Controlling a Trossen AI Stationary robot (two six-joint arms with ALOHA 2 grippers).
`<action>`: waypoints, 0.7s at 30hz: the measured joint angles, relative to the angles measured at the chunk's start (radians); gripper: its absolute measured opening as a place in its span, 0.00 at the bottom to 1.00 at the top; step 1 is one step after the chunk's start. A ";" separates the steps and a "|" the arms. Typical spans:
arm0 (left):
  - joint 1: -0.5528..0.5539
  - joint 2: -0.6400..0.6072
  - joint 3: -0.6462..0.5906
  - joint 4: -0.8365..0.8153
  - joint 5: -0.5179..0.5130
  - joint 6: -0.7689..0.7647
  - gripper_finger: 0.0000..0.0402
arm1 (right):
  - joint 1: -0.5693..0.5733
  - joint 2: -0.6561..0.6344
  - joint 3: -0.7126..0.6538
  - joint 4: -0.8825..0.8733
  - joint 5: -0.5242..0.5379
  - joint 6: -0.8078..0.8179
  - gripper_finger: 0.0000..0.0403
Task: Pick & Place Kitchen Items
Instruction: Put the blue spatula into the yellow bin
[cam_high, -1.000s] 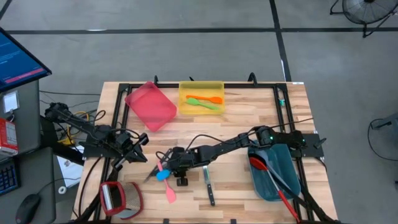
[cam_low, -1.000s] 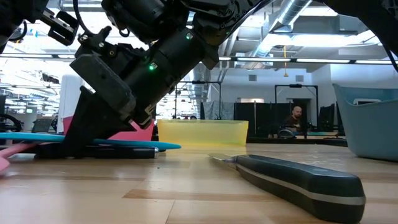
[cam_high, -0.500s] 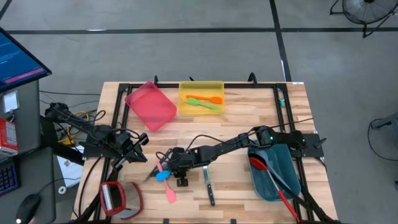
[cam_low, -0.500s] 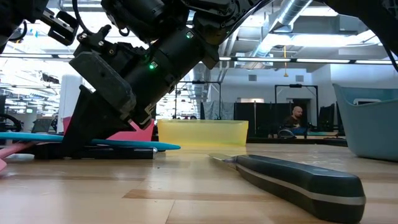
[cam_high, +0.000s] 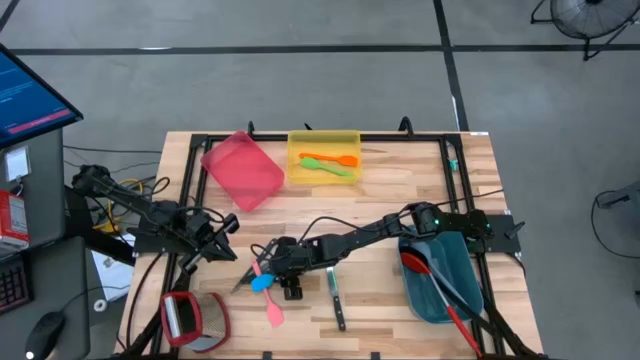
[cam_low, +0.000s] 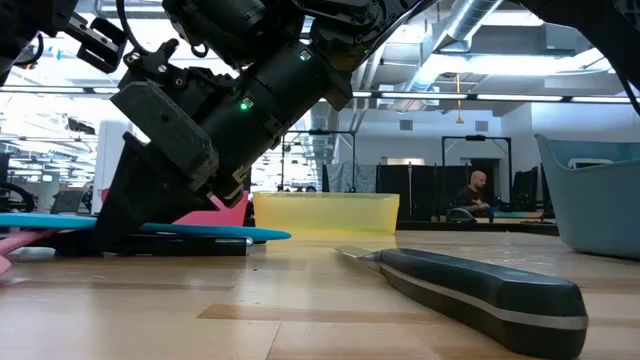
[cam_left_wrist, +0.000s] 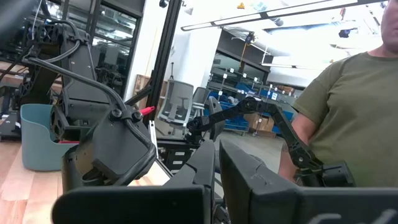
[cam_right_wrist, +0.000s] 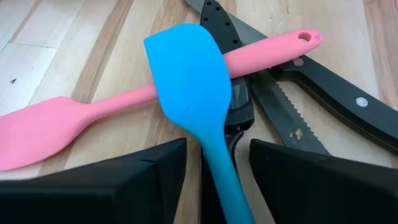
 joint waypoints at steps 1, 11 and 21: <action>0.000 0.000 0.000 0.000 0.000 0.000 0.02 | 0.000 0.000 0.000 0.000 0.000 0.000 0.40; 0.000 0.000 0.000 0.000 0.000 0.000 0.02 | 0.000 -0.001 0.000 0.001 -0.003 0.000 0.20; 0.000 0.000 0.000 0.001 0.000 0.000 0.02 | 0.000 -0.001 0.001 0.004 -0.022 0.024 0.25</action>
